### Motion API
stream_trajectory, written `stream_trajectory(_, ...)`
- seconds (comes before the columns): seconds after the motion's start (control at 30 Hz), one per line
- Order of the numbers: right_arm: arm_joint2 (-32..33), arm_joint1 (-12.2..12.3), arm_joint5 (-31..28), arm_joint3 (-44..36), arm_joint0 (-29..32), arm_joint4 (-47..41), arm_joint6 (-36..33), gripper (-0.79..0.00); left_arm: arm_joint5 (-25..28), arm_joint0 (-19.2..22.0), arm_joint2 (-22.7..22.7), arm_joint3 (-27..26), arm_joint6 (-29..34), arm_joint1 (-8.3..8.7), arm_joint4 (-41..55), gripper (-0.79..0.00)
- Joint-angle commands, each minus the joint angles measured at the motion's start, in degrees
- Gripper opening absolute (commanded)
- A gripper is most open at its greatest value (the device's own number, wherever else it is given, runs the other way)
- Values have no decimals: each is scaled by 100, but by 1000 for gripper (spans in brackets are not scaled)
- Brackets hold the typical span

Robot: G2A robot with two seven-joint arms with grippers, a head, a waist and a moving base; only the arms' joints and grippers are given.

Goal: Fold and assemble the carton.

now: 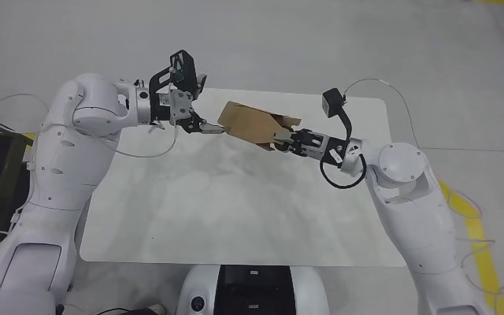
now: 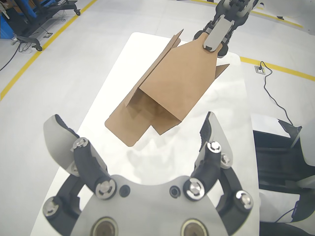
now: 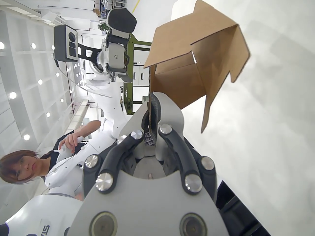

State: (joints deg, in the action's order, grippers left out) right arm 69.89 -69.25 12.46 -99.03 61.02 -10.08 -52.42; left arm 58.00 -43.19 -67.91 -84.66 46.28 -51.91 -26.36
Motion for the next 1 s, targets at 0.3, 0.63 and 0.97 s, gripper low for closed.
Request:
stream_trajectory(0.3,0,0,-1,0,0,-1,0,-785,0,0,0,0,0,0,0,0)
stream_trajectory(0.63,-160,-10,275,188,-201,-356,-166,-785,0,-83,281,-976,-750,103,-1780,0)
stream_trajectory(0.97,-246,37,348,706,-672,-512,-991,-785,0,590,1608,-888,-1657,576,-2326,0)
